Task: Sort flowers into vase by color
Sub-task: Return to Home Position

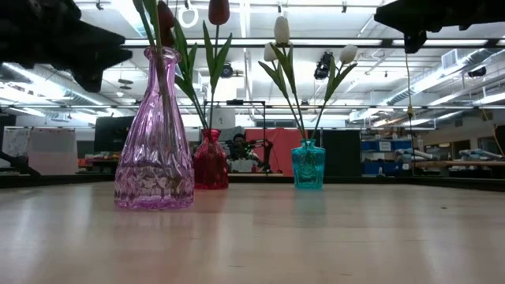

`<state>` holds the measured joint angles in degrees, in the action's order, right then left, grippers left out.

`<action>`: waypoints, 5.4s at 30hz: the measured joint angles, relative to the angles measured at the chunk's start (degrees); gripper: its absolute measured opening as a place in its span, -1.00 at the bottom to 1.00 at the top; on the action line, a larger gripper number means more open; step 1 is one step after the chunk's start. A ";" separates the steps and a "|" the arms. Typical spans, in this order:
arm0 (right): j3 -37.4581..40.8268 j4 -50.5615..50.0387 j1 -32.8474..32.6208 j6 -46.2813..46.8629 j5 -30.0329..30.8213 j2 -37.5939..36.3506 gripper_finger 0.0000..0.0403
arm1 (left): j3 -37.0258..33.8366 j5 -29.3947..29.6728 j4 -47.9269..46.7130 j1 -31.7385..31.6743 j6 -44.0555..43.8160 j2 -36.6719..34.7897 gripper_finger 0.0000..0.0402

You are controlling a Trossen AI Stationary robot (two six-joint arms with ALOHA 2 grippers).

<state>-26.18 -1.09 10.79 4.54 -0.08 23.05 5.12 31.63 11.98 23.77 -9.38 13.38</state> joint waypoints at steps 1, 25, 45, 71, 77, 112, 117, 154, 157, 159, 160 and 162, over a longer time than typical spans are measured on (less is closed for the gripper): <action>0.58 0.44 0.60 0.18 -0.39 -0.58 -0.66 | -0.81 -0.85 1.28 -1.10 -0.13 -0.01 -0.22; 21.12 23.39 7.23 7.48 -10.54 -3.68 -0.70 | -4.65 0.23 3.70 -12.15 -0.61 0.07 -0.22; 18.28 7.11 10.46 8.06 -4.91 -20.37 -0.70 | -4.65 1.89 4.92 -12.11 2.03 -1.87 -0.22; 18.39 6.32 10.46 10.59 10.03 -18.71 -0.70 | -4.67 1.76 4.86 -12.11 1.63 -1.83 -0.22; 18.39 6.26 10.46 10.44 12.44 -18.71 -0.70 | -4.67 1.76 4.86 -12.11 1.63 -1.83 -0.22; 18.39 6.35 10.46 10.33 12.37 -18.71 -0.69 | -4.69 1.76 4.84 -12.11 1.63 -1.83 -0.22; 18.39 6.35 10.46 10.33 12.37 -18.71 -0.69 | -4.69 1.76 4.85 -12.11 1.63 -1.83 -0.22; 18.39 6.35 10.46 10.33 12.37 -18.71 -0.69 | -4.69 1.76 4.84 -12.10 1.62 -1.83 -0.22; 18.39 6.35 10.46 10.33 12.36 -18.71 -0.69 | -4.69 1.76 4.85 -12.11 1.63 -1.81 -0.22; 18.39 6.35 10.46 10.33 12.37 -18.71 -0.69 | -4.69 1.76 4.85 -12.10 1.63 -1.83 -0.22; 18.39 6.35 10.46 10.33 12.37 -18.71 -0.69 | -4.69 1.76 4.86 -12.11 1.63 -1.83 -0.22; 18.39 6.34 10.46 10.33 12.37 -18.71 -0.69 | -4.69 1.77 4.85 -12.11 1.62 -1.83 -0.22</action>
<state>-7.79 5.25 21.26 14.87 12.29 4.34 0.43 33.40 16.84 11.66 -7.75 11.55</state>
